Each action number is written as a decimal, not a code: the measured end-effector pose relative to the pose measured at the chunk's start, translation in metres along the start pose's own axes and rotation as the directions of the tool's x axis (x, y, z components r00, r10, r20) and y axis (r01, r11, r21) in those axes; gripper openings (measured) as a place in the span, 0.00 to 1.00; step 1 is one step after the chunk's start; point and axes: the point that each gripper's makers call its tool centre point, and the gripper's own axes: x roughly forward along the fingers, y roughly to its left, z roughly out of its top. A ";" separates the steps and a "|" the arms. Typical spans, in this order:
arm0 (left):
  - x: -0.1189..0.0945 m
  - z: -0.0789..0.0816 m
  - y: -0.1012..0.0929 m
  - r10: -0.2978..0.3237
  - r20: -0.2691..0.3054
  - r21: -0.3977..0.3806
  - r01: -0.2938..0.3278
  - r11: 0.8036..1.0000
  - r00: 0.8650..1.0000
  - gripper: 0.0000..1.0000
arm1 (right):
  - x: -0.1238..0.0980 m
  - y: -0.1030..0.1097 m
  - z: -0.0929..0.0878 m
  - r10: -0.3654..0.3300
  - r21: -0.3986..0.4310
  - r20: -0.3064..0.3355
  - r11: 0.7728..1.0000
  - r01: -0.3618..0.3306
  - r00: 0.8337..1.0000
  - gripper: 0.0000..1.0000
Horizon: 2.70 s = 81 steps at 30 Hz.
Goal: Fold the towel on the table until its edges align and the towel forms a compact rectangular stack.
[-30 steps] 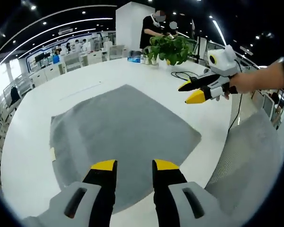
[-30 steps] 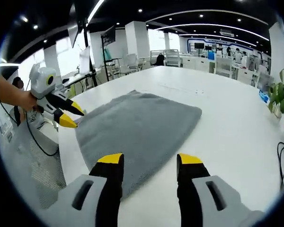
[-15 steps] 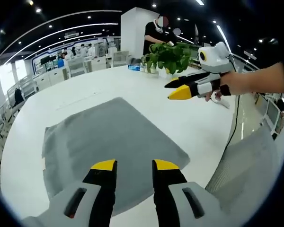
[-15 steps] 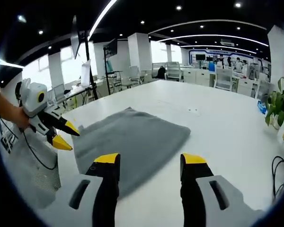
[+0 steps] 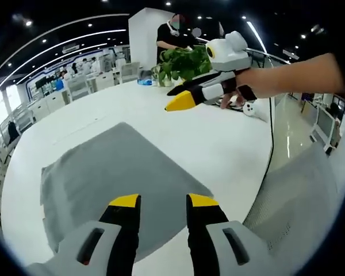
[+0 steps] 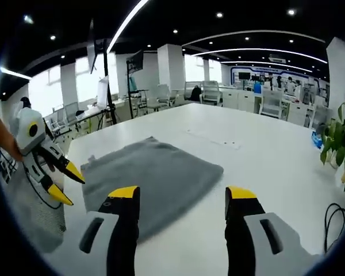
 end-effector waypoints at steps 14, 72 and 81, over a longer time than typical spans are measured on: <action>0.013 0.006 -0.019 -0.003 0.019 0.032 0.002 0.999 1.000 0.36 | 0.009 -0.004 -0.002 0.022 -0.065 -0.067 0.998 -0.027 0.997 0.60; 0.060 -0.017 -0.065 -0.166 -0.119 0.073 0.176 0.982 0.979 0.44 | 0.102 -0.069 -0.055 0.022 0.071 -0.202 0.997 -0.008 0.979 0.25; 0.072 -0.025 -0.068 -0.179 -0.169 0.137 0.203 0.970 0.969 0.31 | 0.119 -0.079 -0.053 0.024 0.087 -0.183 0.996 -0.008 0.983 0.26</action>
